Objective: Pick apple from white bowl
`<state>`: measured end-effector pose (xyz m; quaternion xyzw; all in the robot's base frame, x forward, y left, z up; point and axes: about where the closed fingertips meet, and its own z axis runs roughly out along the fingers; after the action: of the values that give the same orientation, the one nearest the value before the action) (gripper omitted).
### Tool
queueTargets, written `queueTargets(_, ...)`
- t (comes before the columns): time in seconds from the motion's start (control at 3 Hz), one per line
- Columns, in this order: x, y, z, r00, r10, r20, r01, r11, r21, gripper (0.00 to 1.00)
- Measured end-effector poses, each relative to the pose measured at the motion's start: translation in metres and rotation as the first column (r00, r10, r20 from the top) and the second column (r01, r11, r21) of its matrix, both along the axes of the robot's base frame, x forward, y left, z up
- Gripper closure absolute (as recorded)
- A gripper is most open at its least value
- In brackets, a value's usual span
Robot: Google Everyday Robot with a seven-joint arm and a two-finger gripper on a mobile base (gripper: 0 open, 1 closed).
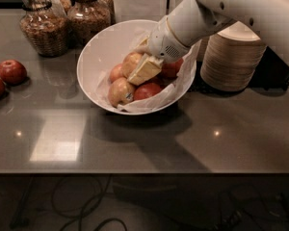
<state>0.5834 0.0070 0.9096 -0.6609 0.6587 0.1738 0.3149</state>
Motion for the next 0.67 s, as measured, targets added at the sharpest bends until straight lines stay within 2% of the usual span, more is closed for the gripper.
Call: queueTargets(0.67,0.0007,0.0001,0.0048,1.0000,0.009,-0.002,-0.009,0.999,0.031,1.00)
